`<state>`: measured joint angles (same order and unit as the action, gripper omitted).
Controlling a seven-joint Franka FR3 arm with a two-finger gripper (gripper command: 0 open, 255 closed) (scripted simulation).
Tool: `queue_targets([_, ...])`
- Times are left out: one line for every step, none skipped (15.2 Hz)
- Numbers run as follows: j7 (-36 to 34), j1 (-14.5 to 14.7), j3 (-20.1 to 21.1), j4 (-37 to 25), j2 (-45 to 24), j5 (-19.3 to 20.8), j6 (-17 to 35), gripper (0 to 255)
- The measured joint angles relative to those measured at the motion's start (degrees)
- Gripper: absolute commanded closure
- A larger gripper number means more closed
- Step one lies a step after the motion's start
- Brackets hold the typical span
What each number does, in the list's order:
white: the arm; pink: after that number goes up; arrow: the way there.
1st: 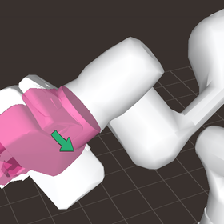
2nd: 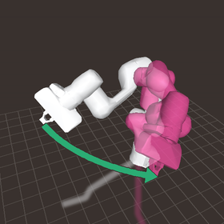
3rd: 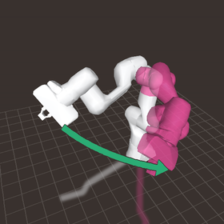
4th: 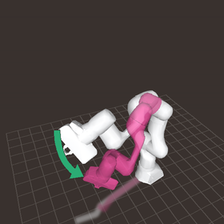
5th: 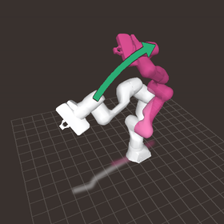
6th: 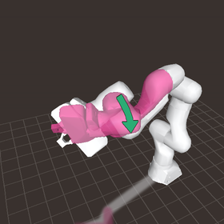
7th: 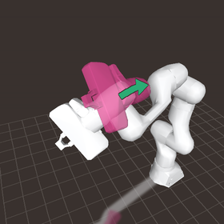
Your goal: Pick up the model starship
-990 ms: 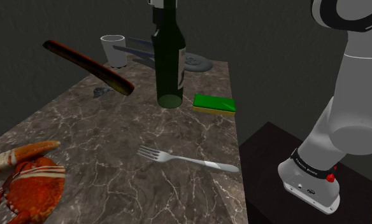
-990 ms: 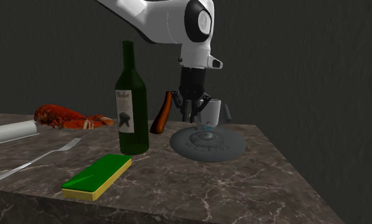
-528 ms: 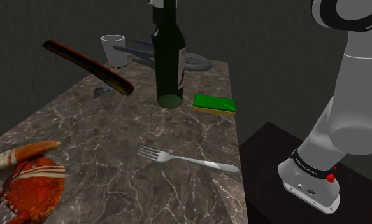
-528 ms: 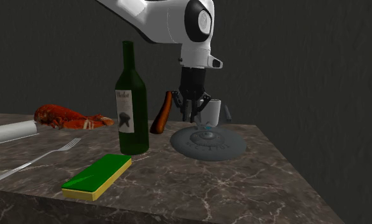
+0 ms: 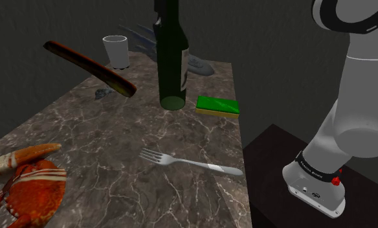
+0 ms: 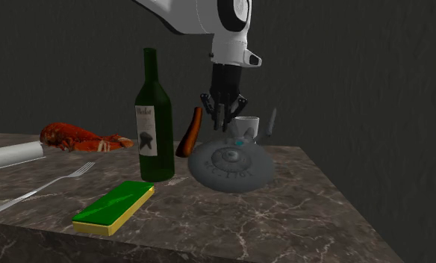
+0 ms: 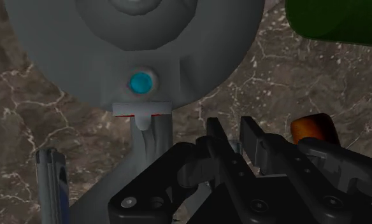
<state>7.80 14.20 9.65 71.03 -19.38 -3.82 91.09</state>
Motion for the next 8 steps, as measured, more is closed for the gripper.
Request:
queue_targets([-0.11, 0.04, 0.01, -1.01, -0.16, 0.03, -0.84, 255])
queue_targets([-0.23, 0.12, 0.03, -2.21, -0.51, 0.09, -1.69, 255])
queue_targets([-0.28, 0.13, 0.02, -3.61, -0.89, 0.14, -2.72, 255])
queue_targets([-0.31, 0.14, 0.01, -4.6, -1.08, 0.17, -3.53, 255])
queue_targets([-0.45, 0.24, 0.02, -6.26, -1.67, 0.27, -4.58, 255])
queue_targets([-0.54, 0.26, 0.03, -7.43, -1.83, 0.29, -5.61, 255])
queue_targets([-0.79, 0.47, 0.07, -9.65, -2.73, 0.44, -6.89, 255])
queue_targets([-0.84, 0.52, 0.07, -10.33, -2.93, 0.48, -7.38, 255])
